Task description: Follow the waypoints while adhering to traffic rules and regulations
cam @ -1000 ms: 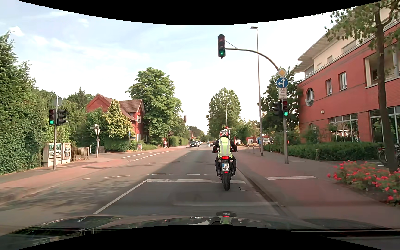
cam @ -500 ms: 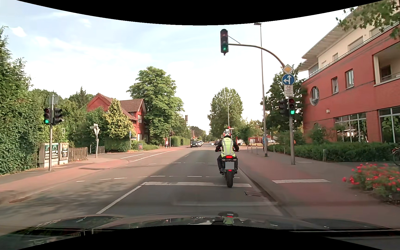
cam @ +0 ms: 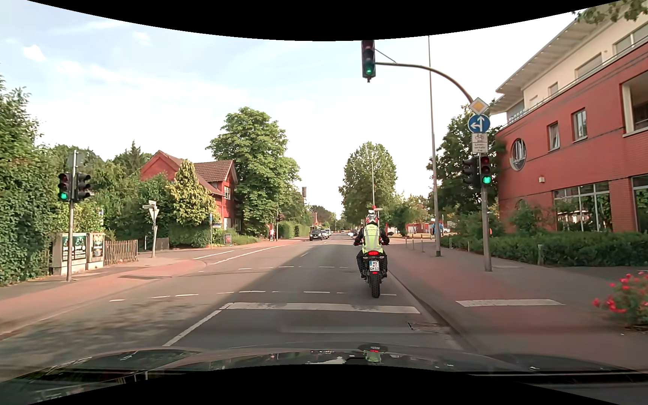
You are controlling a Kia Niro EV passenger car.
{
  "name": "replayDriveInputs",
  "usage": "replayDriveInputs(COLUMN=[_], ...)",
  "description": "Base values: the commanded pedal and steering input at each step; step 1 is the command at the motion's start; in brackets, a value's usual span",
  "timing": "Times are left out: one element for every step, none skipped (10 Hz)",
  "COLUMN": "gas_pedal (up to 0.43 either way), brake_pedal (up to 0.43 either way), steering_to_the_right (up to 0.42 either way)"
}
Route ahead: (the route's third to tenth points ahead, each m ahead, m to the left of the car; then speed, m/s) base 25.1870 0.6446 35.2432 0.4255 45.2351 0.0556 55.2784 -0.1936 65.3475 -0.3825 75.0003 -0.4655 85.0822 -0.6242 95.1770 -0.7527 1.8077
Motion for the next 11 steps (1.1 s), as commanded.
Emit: replayDriveInputs(gas_pedal=[0.248,0.248,0.26,0.26,0.28,0.311,0.311,0.311,0.311,0.311,0.299], brake_pedal=[0.0,0.0,0.0,0.0,0.0,0.0,0.0,0.0,0.0,0.0,0.0], steering_to_the_right=[-0.013,-0.001,0.002,0.002,0.001,0.001,0.002,0.001,0.001,0.001,0.002])
